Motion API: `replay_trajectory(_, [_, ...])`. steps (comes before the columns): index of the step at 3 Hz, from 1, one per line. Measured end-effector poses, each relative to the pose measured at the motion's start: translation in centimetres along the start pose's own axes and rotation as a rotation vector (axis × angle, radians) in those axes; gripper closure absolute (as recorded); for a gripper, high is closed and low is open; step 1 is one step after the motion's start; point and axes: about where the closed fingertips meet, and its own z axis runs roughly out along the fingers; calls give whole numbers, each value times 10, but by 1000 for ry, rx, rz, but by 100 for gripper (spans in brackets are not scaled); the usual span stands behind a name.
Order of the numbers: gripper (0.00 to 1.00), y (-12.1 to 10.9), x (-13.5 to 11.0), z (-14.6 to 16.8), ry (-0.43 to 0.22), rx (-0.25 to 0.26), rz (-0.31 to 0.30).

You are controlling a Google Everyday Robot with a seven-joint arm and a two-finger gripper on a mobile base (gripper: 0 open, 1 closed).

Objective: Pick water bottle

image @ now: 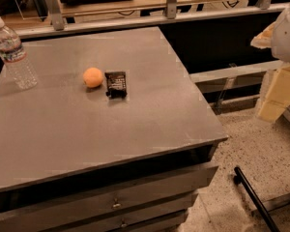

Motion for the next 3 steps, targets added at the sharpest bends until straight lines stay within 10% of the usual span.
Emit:
replay_trajectory(1, [0,-2,-6,-3,-5,12,-2])
replay_trajectory(3, [0,13,-216,-117,-432,61,-329])
